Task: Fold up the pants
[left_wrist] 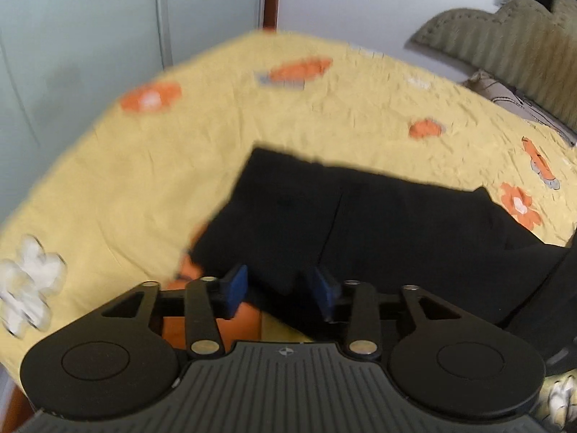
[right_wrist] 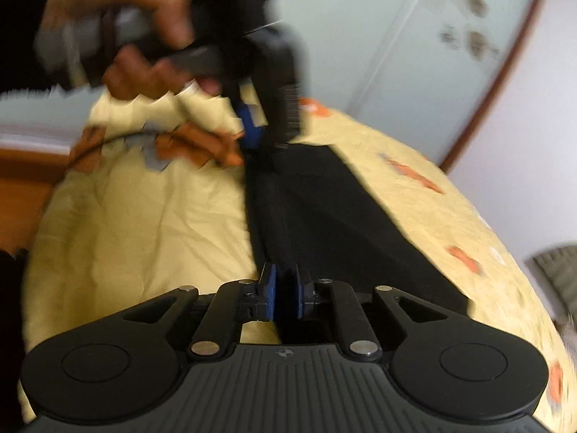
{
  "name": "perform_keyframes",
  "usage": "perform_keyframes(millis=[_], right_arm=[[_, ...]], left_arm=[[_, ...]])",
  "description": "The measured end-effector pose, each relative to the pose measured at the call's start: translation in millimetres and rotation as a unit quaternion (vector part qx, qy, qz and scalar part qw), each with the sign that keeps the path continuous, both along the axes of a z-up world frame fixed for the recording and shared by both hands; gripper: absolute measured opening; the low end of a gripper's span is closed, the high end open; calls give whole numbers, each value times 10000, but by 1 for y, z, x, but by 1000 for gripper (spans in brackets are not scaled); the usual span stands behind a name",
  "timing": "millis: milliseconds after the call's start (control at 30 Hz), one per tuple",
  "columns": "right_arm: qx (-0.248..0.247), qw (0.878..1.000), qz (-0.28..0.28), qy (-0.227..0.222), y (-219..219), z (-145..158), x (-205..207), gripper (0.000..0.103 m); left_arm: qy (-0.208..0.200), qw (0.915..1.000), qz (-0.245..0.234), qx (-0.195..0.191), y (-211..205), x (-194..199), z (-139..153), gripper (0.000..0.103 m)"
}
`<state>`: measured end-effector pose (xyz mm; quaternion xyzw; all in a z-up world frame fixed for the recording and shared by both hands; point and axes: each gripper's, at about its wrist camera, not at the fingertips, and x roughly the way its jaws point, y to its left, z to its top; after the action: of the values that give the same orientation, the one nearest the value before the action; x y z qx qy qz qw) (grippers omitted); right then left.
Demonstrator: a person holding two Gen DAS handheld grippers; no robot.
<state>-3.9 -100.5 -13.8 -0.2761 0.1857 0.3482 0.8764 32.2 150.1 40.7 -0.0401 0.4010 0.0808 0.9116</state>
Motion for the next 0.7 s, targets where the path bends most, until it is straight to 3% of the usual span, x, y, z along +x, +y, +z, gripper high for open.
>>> perform_keyframes(millis=[100,167,200,233,300,367,433,500,533,567,633,700], right_arm=[[52,9946,-1018,194,-51,3,11,12],[37,9830,-1635,834,-85,-10,24,13],[-4,9769,-1701,1291,-98,-19,26,13],[-30,9759,-1627,1454,-107,-23,22,13],[228,9784,-1604,1284,-130,-12,5,13],[647,9678,-2134,1165,-162,4,8,13],[972,9487,-2868,911,-202,19,22,18],[1297,9205,-3627,655,-253,29,47,38],[1511,9028,-3974,644,-282,32,64,60],[1699,8828,-4327,680,-307,32,81,73],[1928,8530,-4784,800,-351,29,115,73],[2045,8355,-5007,969,-378,23,146,73]], left_arm=[[-426,9968,-602,312,-33,-2,17,77],[-492,9872,-1495,267,-63,3,19,84],[-425,9778,-2042,207,-82,6,17,85],[-379,9666,-2530,134,-99,9,14,85],[-300,9408,-3375,70,-133,15,2,85],[-251,9166,-3986,178,-164,22,-13,84],[-144,9010,-4324,315,-189,30,-29,81],[20,8893,-4566,267,-207,39,-41,79],[89,8834,-4682,182,-214,43,-46,79],[141,8799,-4748,132,-217,46,-51,79],[153,8767,-4805,124,-227,50,-60,79],[77,8748,-4842,119,-233,50,-64,77]])
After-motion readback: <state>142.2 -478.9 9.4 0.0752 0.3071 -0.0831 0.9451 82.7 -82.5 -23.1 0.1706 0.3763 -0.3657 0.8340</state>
